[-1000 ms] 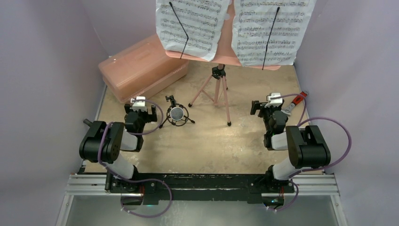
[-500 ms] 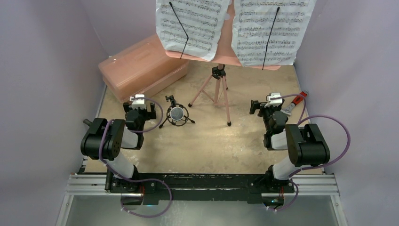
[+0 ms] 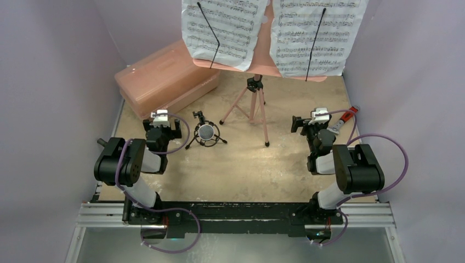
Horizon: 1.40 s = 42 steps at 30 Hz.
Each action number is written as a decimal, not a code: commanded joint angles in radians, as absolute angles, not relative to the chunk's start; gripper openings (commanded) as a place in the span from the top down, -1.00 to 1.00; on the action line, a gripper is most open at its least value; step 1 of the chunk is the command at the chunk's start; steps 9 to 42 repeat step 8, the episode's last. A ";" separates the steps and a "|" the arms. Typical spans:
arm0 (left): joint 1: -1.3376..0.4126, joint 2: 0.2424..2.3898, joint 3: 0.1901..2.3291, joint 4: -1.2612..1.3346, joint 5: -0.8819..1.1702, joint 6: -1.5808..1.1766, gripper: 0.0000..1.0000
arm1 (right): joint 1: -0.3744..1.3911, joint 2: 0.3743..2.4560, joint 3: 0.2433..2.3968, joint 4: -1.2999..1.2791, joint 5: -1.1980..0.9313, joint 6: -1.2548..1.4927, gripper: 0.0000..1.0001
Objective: Set up the instrument practice props
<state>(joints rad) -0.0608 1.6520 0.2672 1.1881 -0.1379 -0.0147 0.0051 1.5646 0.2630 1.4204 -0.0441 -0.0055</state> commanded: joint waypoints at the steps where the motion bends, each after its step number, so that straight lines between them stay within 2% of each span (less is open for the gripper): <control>1: -0.055 1.657 0.290 1.232 -0.143 -0.029 -0.99 | 0.002 1.561 0.278 1.485 -0.044 -0.020 -0.96; 42: -0.054 1.656 0.290 1.229 -0.141 -0.029 -0.99 | 0.002 1.560 0.278 1.485 -0.043 -0.020 -0.96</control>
